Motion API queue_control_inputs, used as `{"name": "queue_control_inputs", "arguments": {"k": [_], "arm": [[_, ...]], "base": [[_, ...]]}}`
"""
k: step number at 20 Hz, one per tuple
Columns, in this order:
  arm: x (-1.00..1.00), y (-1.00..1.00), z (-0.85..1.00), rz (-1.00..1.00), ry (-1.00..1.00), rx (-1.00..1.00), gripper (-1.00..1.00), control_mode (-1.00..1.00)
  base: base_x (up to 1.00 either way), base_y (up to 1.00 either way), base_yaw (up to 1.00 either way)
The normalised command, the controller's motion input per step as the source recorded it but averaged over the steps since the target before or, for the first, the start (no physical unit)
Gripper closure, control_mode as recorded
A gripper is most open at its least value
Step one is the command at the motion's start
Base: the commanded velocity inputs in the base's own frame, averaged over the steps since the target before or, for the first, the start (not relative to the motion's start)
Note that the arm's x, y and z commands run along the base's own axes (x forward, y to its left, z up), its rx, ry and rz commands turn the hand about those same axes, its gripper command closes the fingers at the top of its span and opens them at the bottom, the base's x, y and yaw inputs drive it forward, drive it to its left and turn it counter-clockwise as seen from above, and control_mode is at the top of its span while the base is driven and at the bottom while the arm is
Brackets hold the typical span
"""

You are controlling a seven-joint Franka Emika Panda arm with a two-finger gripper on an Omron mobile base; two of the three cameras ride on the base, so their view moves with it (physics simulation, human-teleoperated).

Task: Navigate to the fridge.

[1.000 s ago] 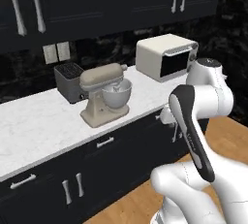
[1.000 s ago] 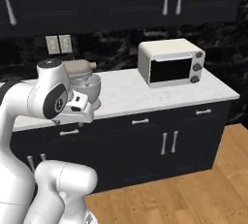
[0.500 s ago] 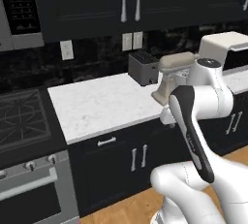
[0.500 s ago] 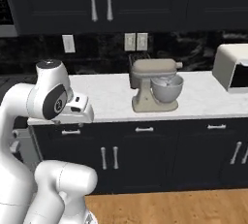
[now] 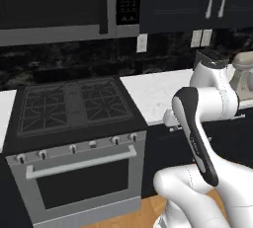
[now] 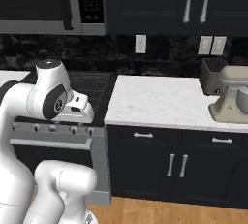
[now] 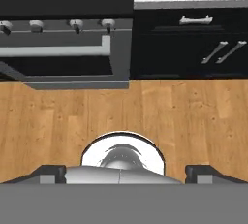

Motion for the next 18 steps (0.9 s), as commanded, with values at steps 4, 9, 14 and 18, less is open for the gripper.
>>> {"name": "queue_control_inputs", "arguments": {"k": [4,9,14,18], "arm": [[0.00,0.00,0.00,0.00,0.00,0.00,-1.00,1.00],[0.00,0.00,0.00,0.00,0.00,0.00,-1.00,1.00],[0.00,0.00,0.00,0.00,0.00,0.00,-1.00,1.00],[0.00,0.00,0.00,0.00,0.00,0.00,-1.00,1.00]], "base": [[-0.31,1.00,0.36],[-0.11,1.00,0.34],[0.00,1.00,0.31],[0.00,1.00,0.26]]}}
